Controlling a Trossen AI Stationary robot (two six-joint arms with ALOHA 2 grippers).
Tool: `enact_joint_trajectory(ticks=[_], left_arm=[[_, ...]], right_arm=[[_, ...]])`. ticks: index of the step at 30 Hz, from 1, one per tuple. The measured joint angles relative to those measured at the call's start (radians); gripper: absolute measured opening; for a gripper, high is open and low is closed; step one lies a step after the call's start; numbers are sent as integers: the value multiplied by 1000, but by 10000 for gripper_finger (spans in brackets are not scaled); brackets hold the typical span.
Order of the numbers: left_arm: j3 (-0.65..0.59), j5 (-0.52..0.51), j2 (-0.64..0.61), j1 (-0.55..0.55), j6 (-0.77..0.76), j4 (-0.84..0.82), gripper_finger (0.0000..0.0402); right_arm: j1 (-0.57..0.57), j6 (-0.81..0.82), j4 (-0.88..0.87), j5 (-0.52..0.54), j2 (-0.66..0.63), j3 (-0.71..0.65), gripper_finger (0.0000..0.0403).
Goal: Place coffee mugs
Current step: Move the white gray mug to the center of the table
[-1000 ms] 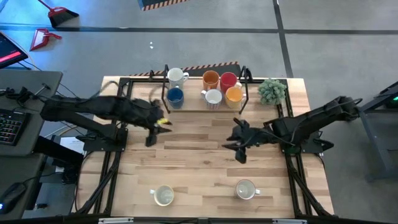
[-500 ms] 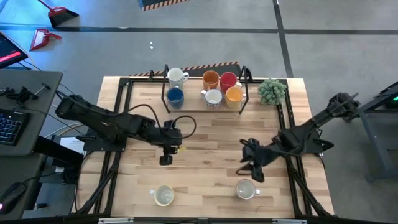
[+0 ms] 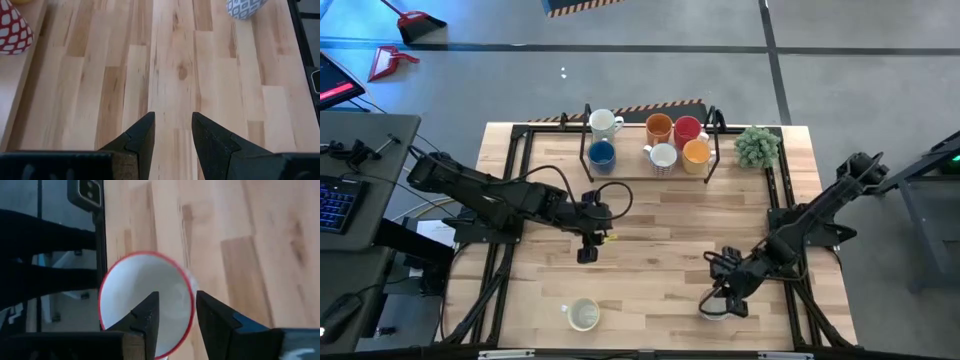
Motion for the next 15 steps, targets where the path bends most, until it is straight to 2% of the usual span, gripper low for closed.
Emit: enact_joint_trajectory(ticks=[8,15], left_arm=[[0,0,-4,0,0,1,120],[0,0,-4,0,0,0,120]], right_arm=[[2,56,-3,-118,30,0,106],[-2,61,-18,-64,32,0,106]])
